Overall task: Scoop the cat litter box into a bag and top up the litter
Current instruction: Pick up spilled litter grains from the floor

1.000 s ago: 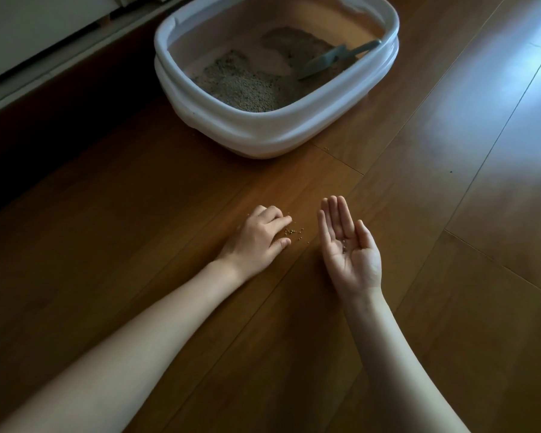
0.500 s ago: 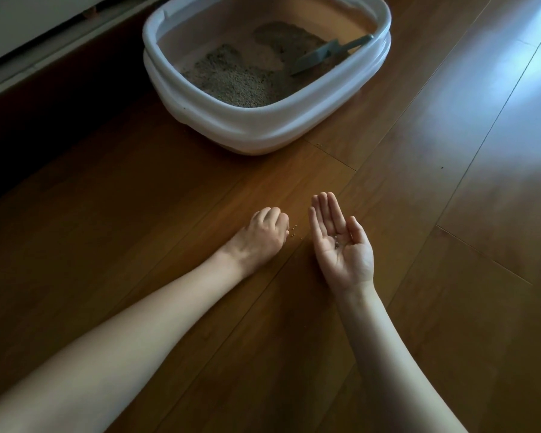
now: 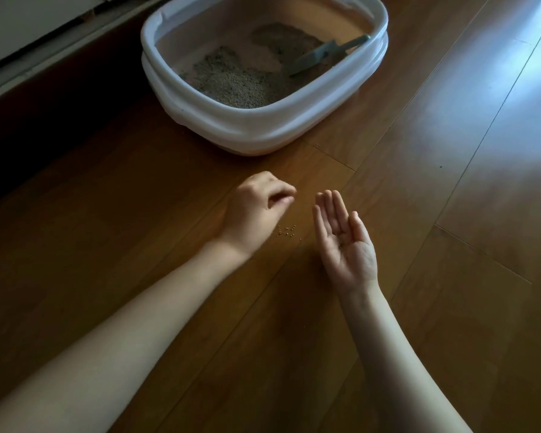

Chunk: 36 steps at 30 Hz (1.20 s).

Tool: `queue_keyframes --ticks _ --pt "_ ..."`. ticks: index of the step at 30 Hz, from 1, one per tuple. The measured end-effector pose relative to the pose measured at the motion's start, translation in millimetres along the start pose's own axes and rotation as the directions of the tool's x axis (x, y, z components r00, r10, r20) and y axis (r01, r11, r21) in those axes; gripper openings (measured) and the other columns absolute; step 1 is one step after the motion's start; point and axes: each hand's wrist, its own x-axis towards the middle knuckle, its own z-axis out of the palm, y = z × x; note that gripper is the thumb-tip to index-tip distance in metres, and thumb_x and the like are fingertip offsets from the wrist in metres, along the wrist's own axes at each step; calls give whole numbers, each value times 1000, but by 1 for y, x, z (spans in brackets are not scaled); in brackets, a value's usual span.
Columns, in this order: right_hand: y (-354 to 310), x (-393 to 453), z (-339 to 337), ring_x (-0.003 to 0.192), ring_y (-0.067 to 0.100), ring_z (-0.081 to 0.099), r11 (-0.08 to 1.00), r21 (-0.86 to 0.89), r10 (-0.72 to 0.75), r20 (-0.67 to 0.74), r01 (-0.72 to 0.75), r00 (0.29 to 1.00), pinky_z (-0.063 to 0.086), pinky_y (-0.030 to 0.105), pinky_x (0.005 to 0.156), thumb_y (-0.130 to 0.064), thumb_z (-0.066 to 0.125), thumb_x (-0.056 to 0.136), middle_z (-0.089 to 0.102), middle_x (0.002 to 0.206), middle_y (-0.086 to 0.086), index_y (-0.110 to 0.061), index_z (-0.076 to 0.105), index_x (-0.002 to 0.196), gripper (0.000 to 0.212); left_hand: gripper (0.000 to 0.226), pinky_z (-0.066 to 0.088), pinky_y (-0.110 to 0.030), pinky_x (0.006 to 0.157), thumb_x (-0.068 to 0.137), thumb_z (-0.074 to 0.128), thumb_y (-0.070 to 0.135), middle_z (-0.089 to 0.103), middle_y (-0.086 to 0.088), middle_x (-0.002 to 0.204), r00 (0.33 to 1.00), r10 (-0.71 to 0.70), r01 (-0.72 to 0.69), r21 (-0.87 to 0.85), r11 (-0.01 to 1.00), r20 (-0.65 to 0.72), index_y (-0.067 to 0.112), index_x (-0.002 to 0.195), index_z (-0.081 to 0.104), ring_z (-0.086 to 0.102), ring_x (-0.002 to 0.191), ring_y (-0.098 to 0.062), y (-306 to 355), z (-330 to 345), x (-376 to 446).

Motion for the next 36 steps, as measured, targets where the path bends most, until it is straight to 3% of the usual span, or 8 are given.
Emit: queue_keyframes --ticks 4,7,14,19,22,29,33,36 --pt "-3 -3 -5 119 30 57 995 -88 -35 10 36 999 46 42 100 -18 38 102 59 128 19 5 63 117 37 57 26 -34 110 95 51 35 36 -11 146 905 -242 138 297 945 349 8 143 36 30 137 -27 -37 13 -16" --pt "-1 -3 -6 121 29 56 987 -158 -23 14 25 1000 44 41 103 -21 39 101 57 131 19 4 57 125 39 69 5 -33 117 96 39 48 11 -6 158 878 -207 27 386 922 432 11 150 17 5 146 -19 -38 22 -33" --pt "-3 -3 -5 123 35 53 997 -73 38 -7 -39 999 38 45 106 -24 31 100 55 130 25 11 62 117 49 43 46 -41 100 84 68 18 58 -18 128 912 148 -251 236 939 384 0 123 60 52 123 -31 -27 36 -53" --pt "-3 -5 -2 123 36 52 996 -76 46 -1 -46 999 37 44 107 -25 32 100 55 130 26 11 59 120 50 20 58 -35 69 86 54 1 70 -13 95 870 382 -465 260 846 313 1 96 71 66 88 -28 -24 37 -48" --pt "-4 -6 -2 123 36 53 996 -78 44 -7 -44 999 37 44 107 -25 33 100 55 131 25 10 55 125 49 21 55 -33 56 83 52 -7 65 -9 84 843 394 -507 292 811 367 4 88 69 61 77 -23 -24 36 -44" --pt "-4 -8 -1 124 36 52 995 -90 38 -30 -41 999 36 44 108 -26 32 100 55 130 25 8 51 130 49 23 53 -28 62 89 44 -9 57 -10 80 796 436 -588 366 721 419 5 85 61 53 71 -20 -23 38 -47" --pt "-2 -8 1 125 36 50 996 -77 43 -39 -45 998 36 45 108 -25 31 100 55 130 26 9 51 129 49 27 53 -33 63 87 32 -11 54 -15 84 810 380 -548 343 763 447 3 90 55 52 71 -25 -21 40 -44" --pt "-2 -9 1 124 37 51 996 -74 47 -44 -50 998 36 45 108 -25 30 100 56 129 26 9 51 128 48 24 56 -33 71 83 45 -12 58 -15 90 794 363 -529 261 807 488 1 97 58 58 80 -25 -23 33 -39"
